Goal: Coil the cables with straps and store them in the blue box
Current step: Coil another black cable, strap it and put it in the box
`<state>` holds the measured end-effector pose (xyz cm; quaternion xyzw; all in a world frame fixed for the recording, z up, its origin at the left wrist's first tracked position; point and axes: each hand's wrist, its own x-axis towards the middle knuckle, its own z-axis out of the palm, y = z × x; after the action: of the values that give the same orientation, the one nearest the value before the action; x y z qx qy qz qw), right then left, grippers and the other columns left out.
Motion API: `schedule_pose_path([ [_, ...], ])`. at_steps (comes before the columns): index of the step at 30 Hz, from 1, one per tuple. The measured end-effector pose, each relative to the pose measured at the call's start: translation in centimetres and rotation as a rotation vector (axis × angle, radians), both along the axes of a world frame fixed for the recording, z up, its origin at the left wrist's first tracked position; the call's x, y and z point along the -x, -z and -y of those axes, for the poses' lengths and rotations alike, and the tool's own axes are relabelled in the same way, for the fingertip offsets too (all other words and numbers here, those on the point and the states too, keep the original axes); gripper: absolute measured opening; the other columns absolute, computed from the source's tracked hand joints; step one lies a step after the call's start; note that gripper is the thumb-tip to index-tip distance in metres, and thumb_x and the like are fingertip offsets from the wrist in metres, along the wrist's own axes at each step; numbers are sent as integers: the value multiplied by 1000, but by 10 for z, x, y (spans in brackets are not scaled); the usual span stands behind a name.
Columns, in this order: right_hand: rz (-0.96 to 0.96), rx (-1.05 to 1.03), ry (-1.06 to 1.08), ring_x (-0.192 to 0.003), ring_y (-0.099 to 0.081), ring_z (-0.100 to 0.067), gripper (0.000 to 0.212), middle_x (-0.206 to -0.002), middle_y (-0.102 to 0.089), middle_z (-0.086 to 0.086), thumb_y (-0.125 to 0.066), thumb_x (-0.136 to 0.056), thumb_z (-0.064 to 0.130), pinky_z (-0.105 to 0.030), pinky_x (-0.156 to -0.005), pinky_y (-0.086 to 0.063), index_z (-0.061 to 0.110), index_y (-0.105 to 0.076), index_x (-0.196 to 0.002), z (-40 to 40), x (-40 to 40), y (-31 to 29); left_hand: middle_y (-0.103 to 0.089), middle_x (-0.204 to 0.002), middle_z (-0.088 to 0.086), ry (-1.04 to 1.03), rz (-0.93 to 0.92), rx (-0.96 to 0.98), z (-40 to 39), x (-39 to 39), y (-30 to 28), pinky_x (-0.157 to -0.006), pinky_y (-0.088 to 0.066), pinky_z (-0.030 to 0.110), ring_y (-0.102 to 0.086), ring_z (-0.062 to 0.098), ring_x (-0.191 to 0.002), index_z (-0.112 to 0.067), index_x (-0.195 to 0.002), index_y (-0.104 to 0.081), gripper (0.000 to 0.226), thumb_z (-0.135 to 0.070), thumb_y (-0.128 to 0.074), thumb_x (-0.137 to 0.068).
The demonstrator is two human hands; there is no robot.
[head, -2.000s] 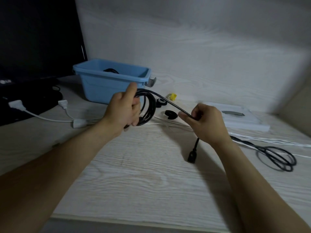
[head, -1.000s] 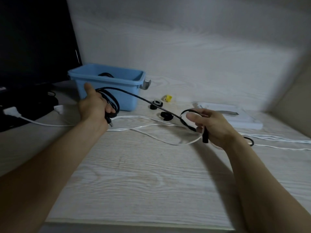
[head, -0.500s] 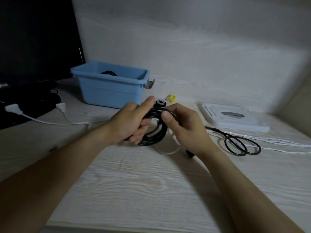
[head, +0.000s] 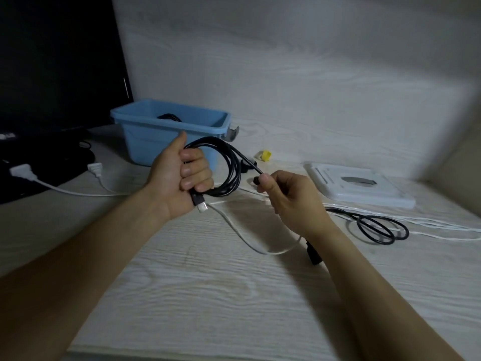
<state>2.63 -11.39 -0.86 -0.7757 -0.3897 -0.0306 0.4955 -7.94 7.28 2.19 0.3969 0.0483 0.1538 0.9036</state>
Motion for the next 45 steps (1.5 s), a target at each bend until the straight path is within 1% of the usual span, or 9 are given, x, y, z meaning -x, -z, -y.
schedule_pose_path([
  [6, 178, 283, -29, -63, -54, -10, 20, -72, -57, 13, -49, -101, 12, -32, -67, -46, 9, -69, -104, -1, -6, 11, -29, -49, -7, -111, 44, 189, -1, 0, -2, -39, -31, 22, -26, 9, -38, -20, -62, -39, 43, -40, -34, -99],
  [10, 311, 364, -42, -71, -58, -26, 20, -76, -62, -3, -50, -101, 16, -35, -64, -43, 8, -69, -98, -9, 3, 14, -38, -58, -3, -134, 87, 82, 12, -3, -3, -49, -43, 25, -37, 12, -46, -16, -72, -44, 32, -28, -37, -101],
  [13, 477, 490, -71, -78, -61, -34, 17, -88, -66, -12, -48, -99, 18, -37, -64, -45, 11, -64, -100, -20, 17, 22, -56, -61, 2, -196, 133, -175, 24, -8, 1, -61, -49, 31, -54, 17, -55, -15, -70, -57, 46, -33, -34, -106],
  [15, 535, 528, -83, -87, -61, -36, 24, -100, -62, -13, -50, -97, 19, -39, -69, -47, 11, -59, -118, -28, 28, 24, -65, -63, 2, -347, 140, -596, 28, -10, 10, -66, -49, 29, -63, 19, -64, -17, -67, -66, 54, -31, -31, -107],
  [19, 558, 498, -186, -87, -55, -36, 41, -104, -52, -16, -51, -94, 9, -43, -74, -47, 6, -49, -135, -31, 36, 27, -70, -81, 7, -402, 171, -1073, 29, -12, 26, -80, -51, 22, -69, 17, -77, -4, -95, -47, 33, -36, -38, -100],
  [26, 498, 221, -211, -89, -68, -27, 33, -104, -73, -4, -56, -86, 7, -45, -71, -55, 20, -73, -111, -25, 23, 20, -58, -73, 0, -329, -147, -1719, 19, -8, 29, -63, -49, 43, -58, 17, -64, -20, -90, -39, 28, -46, -46, -96],
  [34, 441, 269, -96, -78, -68, -19, 17, -88, -75, 2, -70, -82, 14, -37, -71, -54, 21, -77, -96, -22, 22, 15, -53, -69, 0, -260, -248, -1943, 14, 0, 18, -52, -39, 36, -52, 14, -59, -26, -78, -34, 32, -49, -40, -99],
  [40, 248, 593, 52, -96, -62, -25, 17, -102, -69, -6, -67, -90, 23, -26, -75, -42, 18, -75, -103, 4, -6, 9, -68, -99, 5, -112, -282, -1915, -2, 0, 25, -75, -55, 50, -66, 22, -88, -23, -97, -46, 53, -71, -59, -76],
  [45, 102, 569, 195, -71, -50, -26, 40, -65, -51, 0, -50, -102, 35, -25, -50, -30, 17, -51, -66, 16, -21, 2, -56, -66, -1, -411, -246, -1934, -4, -1, 17, -54, -43, 34, -54, 17, -62, -16, -67, -49, 44, -52, -66, -85],
])
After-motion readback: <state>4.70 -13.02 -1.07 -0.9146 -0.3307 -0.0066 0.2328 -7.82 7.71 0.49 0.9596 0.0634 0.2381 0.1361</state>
